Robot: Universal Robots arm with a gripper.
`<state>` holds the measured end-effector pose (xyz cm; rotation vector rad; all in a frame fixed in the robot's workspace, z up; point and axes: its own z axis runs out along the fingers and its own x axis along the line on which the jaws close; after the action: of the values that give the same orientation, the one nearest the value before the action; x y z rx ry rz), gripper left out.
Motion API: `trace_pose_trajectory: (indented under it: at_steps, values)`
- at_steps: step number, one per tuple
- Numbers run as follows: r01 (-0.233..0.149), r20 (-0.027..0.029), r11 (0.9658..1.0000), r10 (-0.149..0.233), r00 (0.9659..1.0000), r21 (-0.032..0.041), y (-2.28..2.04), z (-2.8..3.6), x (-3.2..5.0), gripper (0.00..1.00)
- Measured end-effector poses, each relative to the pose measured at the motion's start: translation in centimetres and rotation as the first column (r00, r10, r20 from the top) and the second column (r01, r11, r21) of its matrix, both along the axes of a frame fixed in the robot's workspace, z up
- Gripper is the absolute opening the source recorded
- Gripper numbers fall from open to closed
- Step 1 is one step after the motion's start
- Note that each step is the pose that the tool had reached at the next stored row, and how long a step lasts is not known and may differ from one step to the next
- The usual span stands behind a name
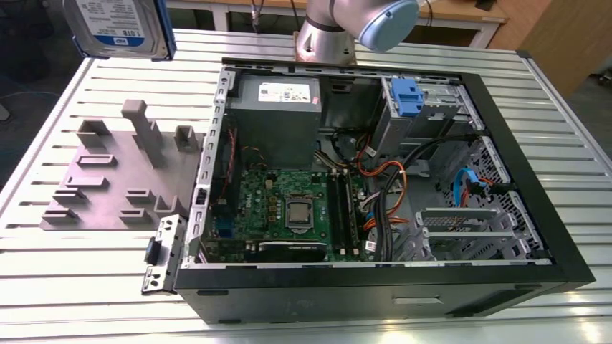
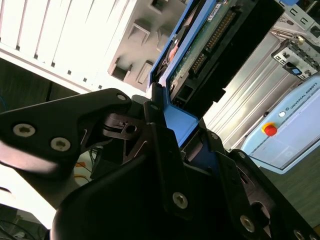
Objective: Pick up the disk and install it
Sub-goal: 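Pick up the disk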
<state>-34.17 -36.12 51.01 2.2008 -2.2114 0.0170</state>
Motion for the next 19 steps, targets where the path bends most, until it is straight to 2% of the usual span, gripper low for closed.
trace_pose_trajectory:
  at_steps: [19]
  values:
    - [0.000, 0.0000, 1.0000, 0.000, 1.0000, 0.0000, -0.01, 0.00, 1.40, 0.36]
